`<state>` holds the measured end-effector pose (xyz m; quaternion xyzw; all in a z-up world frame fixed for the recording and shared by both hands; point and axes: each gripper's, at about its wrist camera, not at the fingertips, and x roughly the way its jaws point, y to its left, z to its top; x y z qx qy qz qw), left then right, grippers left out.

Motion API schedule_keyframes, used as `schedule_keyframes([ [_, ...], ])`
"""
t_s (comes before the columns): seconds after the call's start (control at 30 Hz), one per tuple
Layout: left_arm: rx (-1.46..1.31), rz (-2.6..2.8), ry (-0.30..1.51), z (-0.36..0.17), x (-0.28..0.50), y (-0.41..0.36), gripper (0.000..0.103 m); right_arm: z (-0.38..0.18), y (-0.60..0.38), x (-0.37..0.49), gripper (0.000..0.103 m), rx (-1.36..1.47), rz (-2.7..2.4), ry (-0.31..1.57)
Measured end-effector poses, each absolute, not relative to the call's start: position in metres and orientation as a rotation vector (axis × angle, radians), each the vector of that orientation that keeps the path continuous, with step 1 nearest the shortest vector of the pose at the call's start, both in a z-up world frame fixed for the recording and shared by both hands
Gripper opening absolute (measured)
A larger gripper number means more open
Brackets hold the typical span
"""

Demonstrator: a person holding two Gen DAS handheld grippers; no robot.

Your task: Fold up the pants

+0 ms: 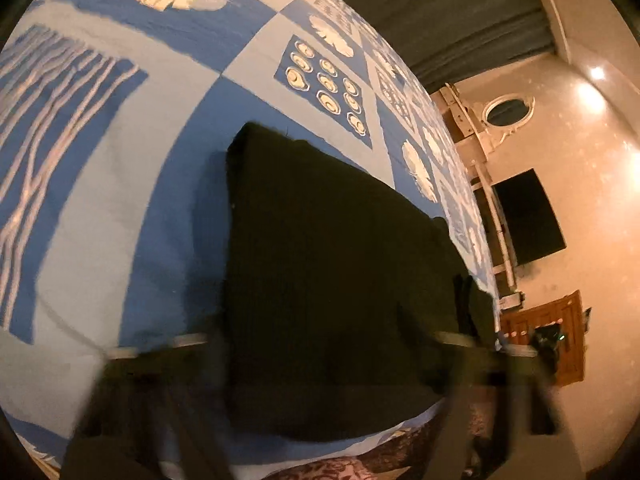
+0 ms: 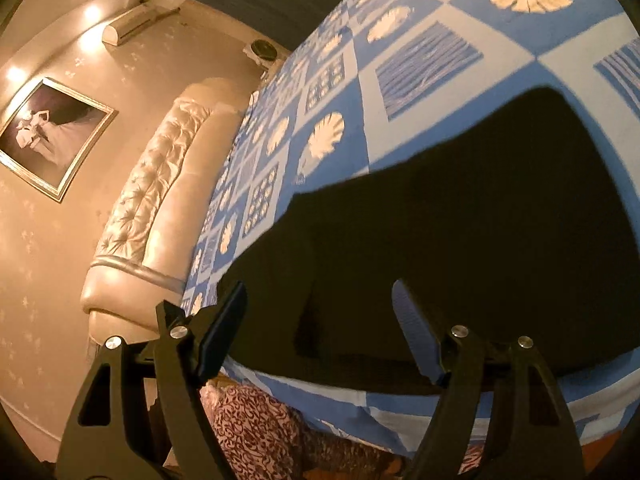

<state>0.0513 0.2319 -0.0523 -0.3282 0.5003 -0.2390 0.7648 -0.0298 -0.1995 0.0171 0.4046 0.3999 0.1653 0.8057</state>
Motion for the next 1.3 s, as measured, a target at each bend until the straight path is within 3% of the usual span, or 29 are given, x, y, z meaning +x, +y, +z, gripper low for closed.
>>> schedule_keyframes([
  [0.23, -0.835, -0.548, 1.056, -0.054, 0.044, 0.223, 0.022, 0.011, -0.185, -0.031, 0.075, 0.822, 0.358, 0.887],
  [0.43, -0.805, -0.636, 0.944, 0.009, 0.039, 0.183, 0.021, 0.011, -0.18, -0.033, 0.075, 0.766, 0.306, 0.889],
  [0.73, -0.628, -0.771, 0.894, 0.088, 0.027, 0.059, 0.021, 0.016, -0.221, -0.047, 0.079, 0.792, 0.108, 0.792],
  [1.07, -0.359, -0.825, 1.022, 0.052, 0.001, -0.109, 0.022, 0.011, -0.246, -0.051, 0.079, 0.857, 0.059, 0.753],
  [1.17, -0.268, -0.784, 1.082, 0.027, -0.005, -0.145, 0.024, 0.011, -0.25, -0.051, 0.079, 0.843, 0.042, 0.753],
  [1.3, -0.166, -0.734, 1.098, 0.011, -0.015, -0.172, 0.047, 0.007, -0.263, -0.055, 0.079, 0.884, 0.01, 0.731],
])
